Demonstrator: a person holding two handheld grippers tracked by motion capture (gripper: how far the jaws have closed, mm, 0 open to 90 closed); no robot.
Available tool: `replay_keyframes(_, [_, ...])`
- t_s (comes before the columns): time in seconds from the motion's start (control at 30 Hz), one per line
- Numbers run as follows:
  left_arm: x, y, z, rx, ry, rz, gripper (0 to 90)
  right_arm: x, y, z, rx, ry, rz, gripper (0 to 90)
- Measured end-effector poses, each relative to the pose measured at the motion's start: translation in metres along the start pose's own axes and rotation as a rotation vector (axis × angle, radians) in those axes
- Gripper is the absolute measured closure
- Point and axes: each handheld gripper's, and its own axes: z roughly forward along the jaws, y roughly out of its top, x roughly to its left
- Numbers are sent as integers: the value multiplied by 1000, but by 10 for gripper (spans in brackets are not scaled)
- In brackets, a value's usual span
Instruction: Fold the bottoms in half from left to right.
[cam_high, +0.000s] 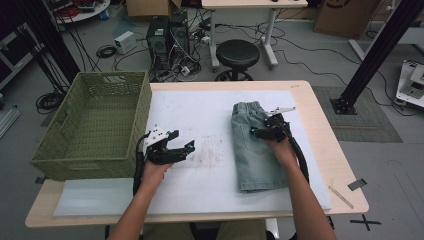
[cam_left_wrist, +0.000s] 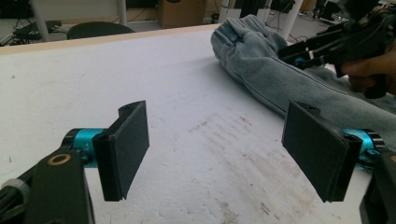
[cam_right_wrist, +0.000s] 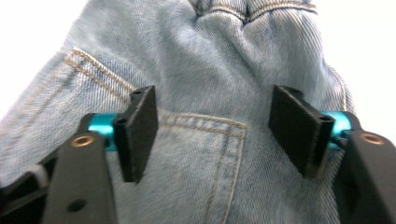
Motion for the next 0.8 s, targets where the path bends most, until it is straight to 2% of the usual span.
replay_keyframes(0.13, [2,0,-3,-8,5,-7,231,7,4,-17,-88,59,13,326])
replay_keyframes(0.2, [3,1,-4,-11,8,-7,231,16,7,-18,-101,84,-13,327])
replay_keyframes(0.3, [4,1,-6,-7,10,-5,231,33,8,-14,-89,116,-54,337])
replay_keyframes(0.4, [3,1,-5,-8,8,-5,231,44,6,-2,-21,71,-112,347])
replay_keyframes(0.5, [2,1,-5,-6,4,-2,231,43,2,6,15,65,-90,353])
replay_keyframes(0.57, [1,0,-4,-2,1,1,231,47,0,11,39,38,-120,360])
replay_keyframes(0.67, [1,0,-3,-3,0,2,231,55,-1,14,44,-12,-170,360])
replay_keyframes(0.73, [1,0,-4,-6,0,-1,231,57,-2,13,43,-23,-172,360])
replay_keyframes(0.8, [1,0,-5,-7,-2,-3,231,56,-2,9,32,-12,-158,358])
